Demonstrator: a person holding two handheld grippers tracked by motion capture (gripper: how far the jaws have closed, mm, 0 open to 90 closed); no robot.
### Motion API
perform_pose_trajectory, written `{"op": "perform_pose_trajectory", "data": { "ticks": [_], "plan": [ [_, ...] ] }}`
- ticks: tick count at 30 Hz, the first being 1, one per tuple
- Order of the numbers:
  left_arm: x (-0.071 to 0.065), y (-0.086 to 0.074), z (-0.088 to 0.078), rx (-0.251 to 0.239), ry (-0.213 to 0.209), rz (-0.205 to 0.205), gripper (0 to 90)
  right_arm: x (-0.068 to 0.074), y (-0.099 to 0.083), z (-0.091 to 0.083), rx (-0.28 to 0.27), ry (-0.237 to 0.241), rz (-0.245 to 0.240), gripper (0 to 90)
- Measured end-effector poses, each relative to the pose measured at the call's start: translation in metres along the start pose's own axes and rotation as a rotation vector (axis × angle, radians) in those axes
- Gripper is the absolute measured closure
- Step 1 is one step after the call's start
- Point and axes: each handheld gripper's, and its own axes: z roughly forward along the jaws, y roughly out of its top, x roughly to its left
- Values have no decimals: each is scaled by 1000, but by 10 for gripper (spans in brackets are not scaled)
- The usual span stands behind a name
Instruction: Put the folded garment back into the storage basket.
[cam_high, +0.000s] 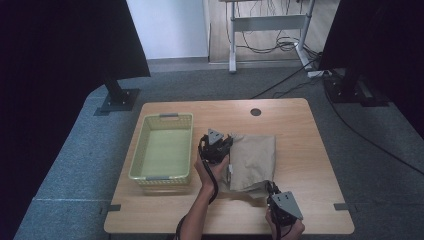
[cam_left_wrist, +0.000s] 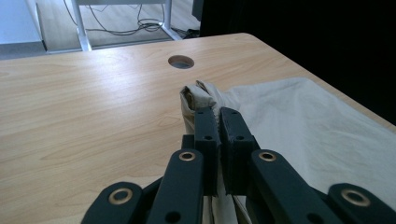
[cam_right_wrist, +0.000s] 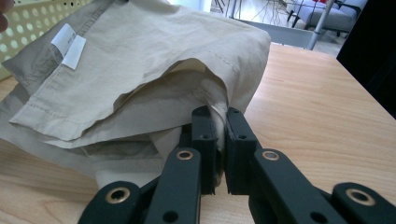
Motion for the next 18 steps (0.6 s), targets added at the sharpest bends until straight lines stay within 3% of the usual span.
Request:
{"op": "perform_pose_trajectory", "data": {
  "ticks": [18],
  "plan": [
    [-6, 3, -9, -44, 13, 14, 858, 1, 5, -4, -54, -3, 29, 846]
  ]
}}
